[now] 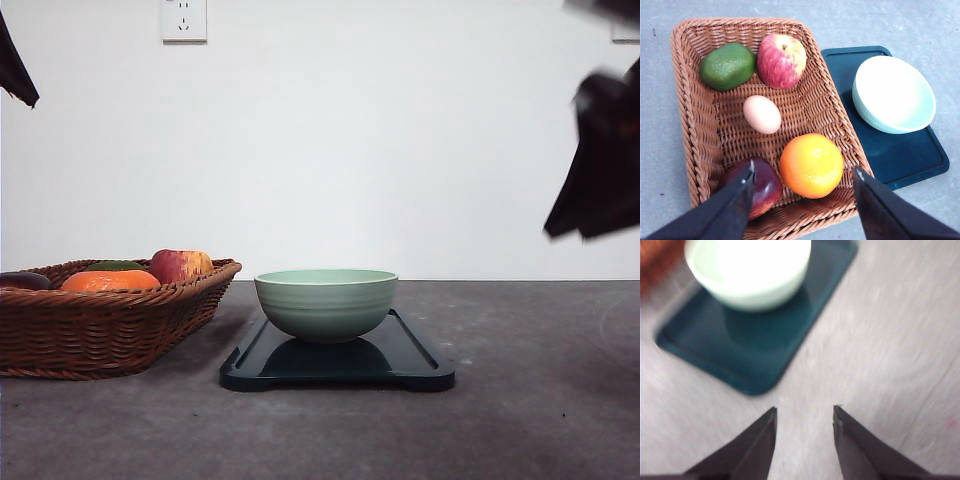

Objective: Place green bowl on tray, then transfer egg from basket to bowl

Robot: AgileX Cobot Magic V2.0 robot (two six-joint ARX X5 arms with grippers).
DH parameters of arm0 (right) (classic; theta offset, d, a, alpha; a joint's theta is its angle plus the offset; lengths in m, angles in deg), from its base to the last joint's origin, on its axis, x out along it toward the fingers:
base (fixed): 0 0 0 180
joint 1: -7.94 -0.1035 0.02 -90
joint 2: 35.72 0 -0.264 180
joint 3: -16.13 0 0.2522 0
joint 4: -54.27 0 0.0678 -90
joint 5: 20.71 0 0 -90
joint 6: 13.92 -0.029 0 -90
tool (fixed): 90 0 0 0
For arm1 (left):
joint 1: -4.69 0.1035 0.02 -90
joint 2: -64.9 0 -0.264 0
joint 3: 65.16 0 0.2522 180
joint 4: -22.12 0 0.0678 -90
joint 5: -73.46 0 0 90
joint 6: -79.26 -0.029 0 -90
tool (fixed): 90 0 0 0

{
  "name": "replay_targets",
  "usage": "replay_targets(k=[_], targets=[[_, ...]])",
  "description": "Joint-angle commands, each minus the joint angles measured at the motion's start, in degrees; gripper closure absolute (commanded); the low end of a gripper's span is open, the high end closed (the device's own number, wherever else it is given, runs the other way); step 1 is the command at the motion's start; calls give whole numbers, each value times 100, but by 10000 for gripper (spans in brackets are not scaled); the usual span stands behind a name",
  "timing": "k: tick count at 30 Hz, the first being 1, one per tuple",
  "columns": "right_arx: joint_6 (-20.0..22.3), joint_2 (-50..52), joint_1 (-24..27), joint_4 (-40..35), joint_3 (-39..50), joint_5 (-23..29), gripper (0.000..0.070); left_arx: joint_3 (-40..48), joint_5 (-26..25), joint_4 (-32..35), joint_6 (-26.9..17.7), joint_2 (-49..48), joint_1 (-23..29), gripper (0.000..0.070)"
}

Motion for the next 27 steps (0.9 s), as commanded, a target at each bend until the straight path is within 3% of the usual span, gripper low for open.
replay_targets(k=[1,6,17,24,27], targets=[[-80,170,-31,-55,-24,136,481,-116,-29,48,2,59,-13,309],[-73,520,-28,-29,-24,360,481,-116,-29,50,28,59,-13,309],[-71,541,-28,-29,-24,356,481,-121,172,96,770,402,-333,308],[-71,539,-28,-26,-24,353,481,-460,1524,106,1036,1421,-905,308],[-71,539,-28,-21,-24,353,481,-731,1875,190,1271,1953,-1031,308]])
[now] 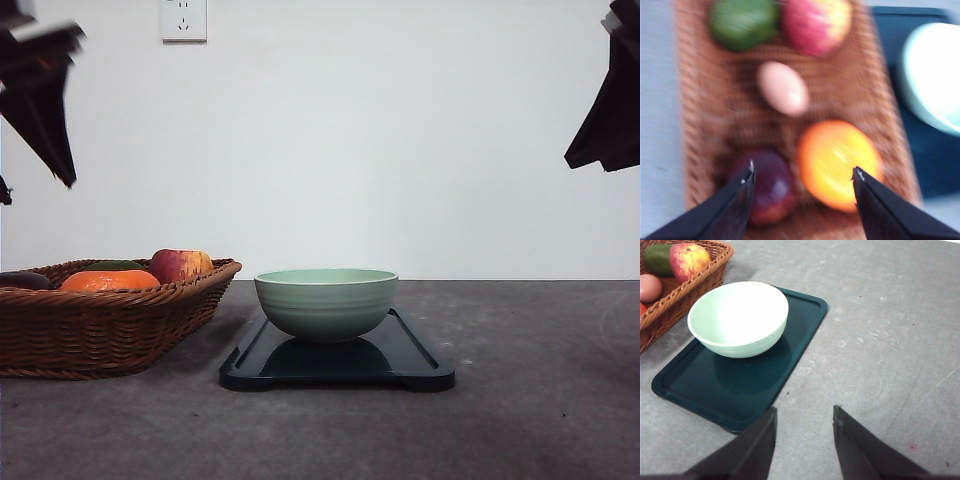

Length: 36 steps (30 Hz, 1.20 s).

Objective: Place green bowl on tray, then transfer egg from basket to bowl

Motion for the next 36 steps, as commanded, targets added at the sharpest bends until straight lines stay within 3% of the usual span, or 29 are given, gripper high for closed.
replay_targets(k=[1,7,16,24,36], targets=[[-70,-26,-28,-37,-24,15,481,-261,95,106,306,349,-50,308],[-70,-26,-28,-16,-24,16,481,-1008,94,144,860,1404,-71,307],[-70,-28,-28,-15,-24,15,481,-2015,94,63,1216,2680,-69,308],[-70,-28,-28,-15,-24,15,481,-2108,113,55,1456,3300,-69,308],[-70,-28,-28,-20,-24,18,481,-2108,258,57,1479,3656,-69,309]])
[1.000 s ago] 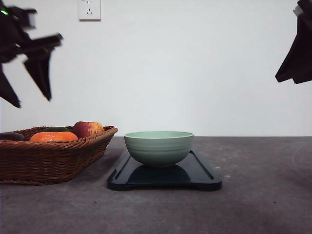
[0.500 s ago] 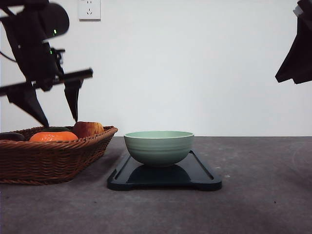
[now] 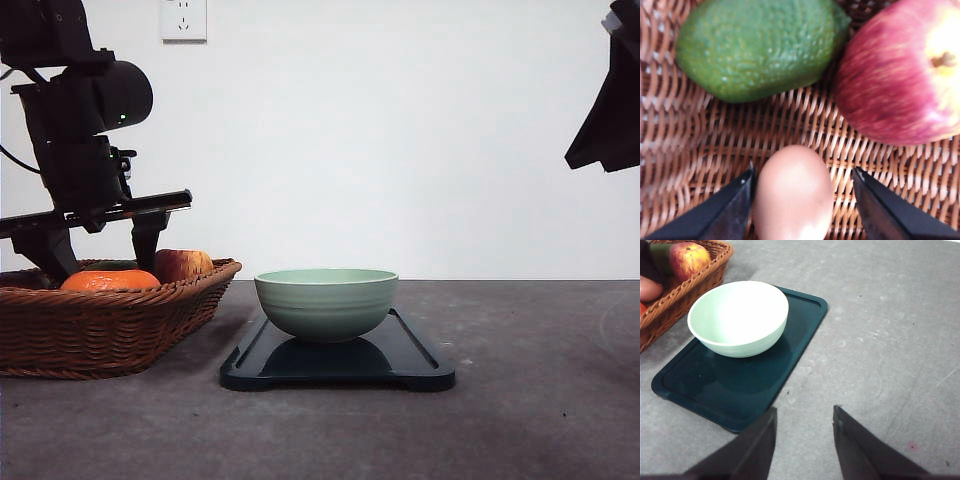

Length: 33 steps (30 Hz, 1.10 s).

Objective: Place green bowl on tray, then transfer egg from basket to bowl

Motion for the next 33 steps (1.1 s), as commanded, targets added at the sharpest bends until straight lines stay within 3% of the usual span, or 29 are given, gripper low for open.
replay_targets(k=[1,26,33], targets=[[-70,-28,-28,-26,-24,22,481,-107,35,16,20,148,-20,309],[-70,-28,-28,-37,-24,26,481,-107,157,-128,-278,214,-13,314],[-70,-28,-28,-37,-24,30,481,-107,155,-131,-302,214,-13,436]])
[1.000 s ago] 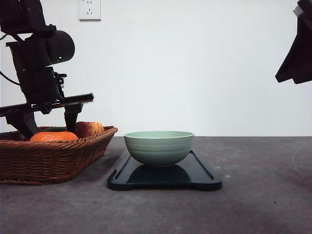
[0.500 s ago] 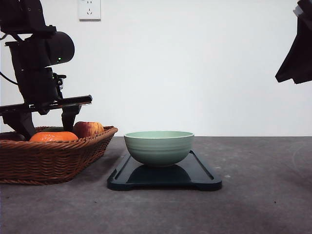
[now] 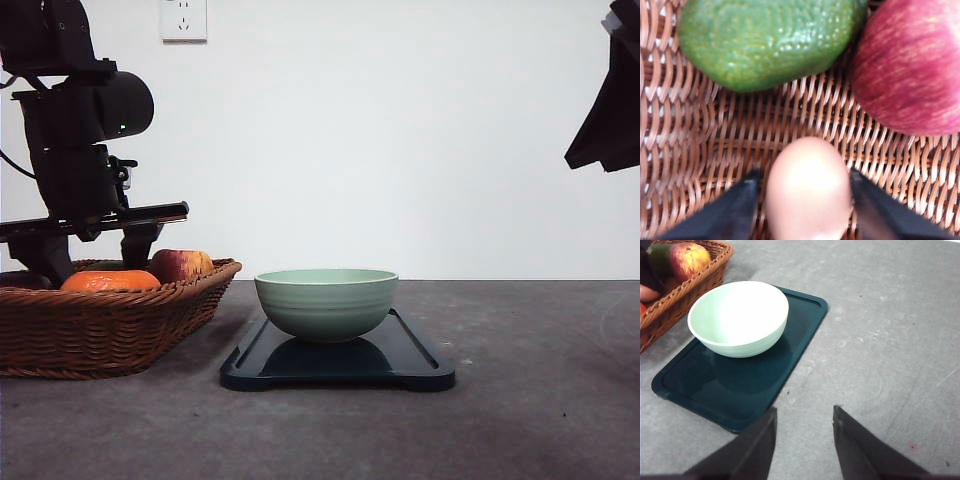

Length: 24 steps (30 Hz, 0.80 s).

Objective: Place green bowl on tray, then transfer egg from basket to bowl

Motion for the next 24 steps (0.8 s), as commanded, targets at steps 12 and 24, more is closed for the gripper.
replay_targets(k=[12,24], targets=[[-70,-28,-28,-24,-24,109,481,-107,27,8,-279,131,-17,436],[-68,-28,-26,-20,-24,131,481,-107,249,-115,-650,-352,-85,437]])
